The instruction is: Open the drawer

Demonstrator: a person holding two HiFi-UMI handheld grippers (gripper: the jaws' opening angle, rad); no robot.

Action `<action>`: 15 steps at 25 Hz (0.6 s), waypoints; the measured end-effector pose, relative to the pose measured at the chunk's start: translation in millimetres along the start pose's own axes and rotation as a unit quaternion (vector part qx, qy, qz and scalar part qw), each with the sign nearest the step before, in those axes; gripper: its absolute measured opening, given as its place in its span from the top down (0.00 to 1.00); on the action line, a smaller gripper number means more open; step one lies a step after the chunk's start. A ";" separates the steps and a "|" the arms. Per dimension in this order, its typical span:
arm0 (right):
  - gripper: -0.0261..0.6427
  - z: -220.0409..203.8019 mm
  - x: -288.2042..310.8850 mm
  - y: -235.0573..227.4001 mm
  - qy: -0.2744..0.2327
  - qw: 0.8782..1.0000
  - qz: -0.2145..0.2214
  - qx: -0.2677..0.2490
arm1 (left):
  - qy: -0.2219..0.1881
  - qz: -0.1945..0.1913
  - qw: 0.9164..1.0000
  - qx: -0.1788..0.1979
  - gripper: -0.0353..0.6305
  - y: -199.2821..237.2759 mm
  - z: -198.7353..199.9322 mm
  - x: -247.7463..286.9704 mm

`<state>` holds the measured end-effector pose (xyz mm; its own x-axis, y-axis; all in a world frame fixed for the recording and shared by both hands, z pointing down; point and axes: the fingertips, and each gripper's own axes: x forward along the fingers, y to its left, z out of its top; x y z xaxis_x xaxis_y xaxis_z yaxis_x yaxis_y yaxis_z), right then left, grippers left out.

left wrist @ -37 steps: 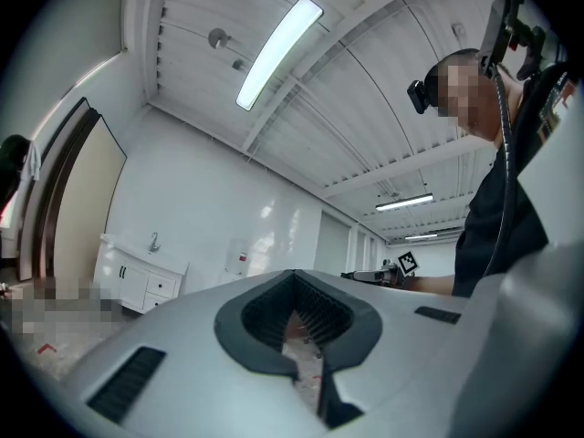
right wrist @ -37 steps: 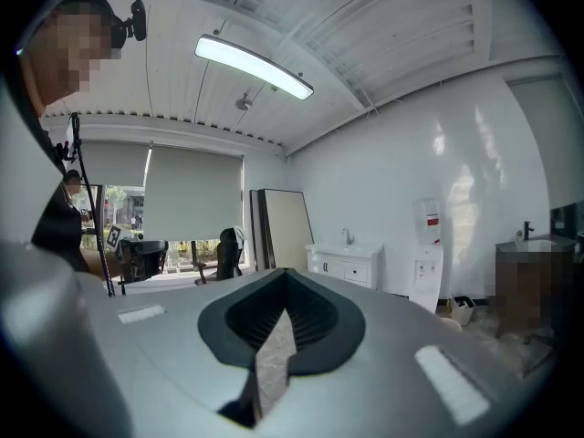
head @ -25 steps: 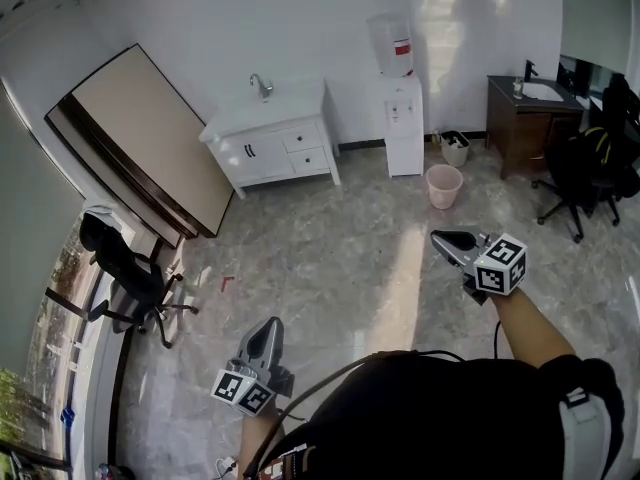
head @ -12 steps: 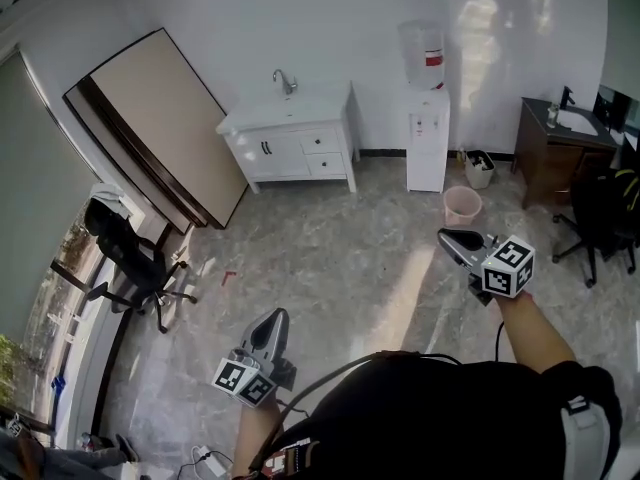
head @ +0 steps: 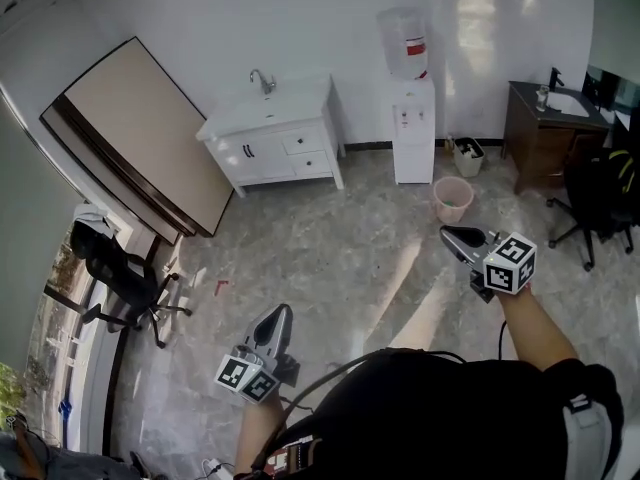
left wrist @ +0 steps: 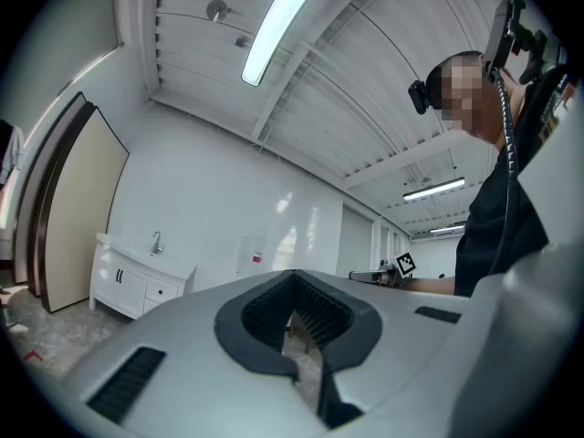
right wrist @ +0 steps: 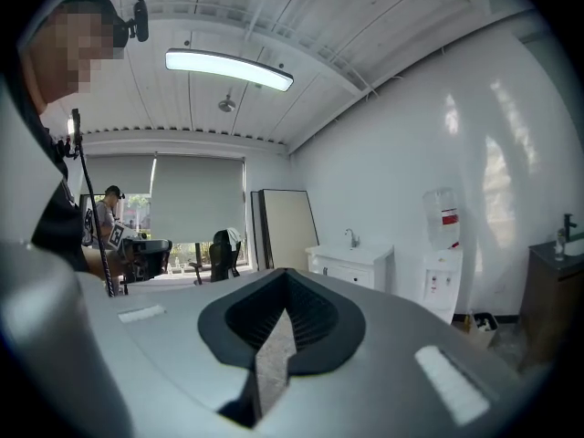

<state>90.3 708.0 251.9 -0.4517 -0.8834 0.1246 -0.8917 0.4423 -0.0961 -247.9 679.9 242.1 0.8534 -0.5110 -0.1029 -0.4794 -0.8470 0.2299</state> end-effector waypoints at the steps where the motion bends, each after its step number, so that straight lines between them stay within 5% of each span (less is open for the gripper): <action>1: 0.97 -0.1 3.4 -1.0 0.002 1.000 -0.005 -0.002 | 0.001 -0.006 1.000 0.000 0.95 6.3 -1.0 3.1; 15: 0.97 52.1 139.0 20.5 -0.014 0.998 -0.061 -0.018 | -0.005 -0.067 0.998 0.000 0.95 168.8 58.3 22.0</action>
<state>10.8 586.2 215.8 -0.3384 -0.9351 0.1047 -0.9410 0.3354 -0.0456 -321.9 517.1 222.2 0.9077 -0.3949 -0.1418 -0.3614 -0.9075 0.2142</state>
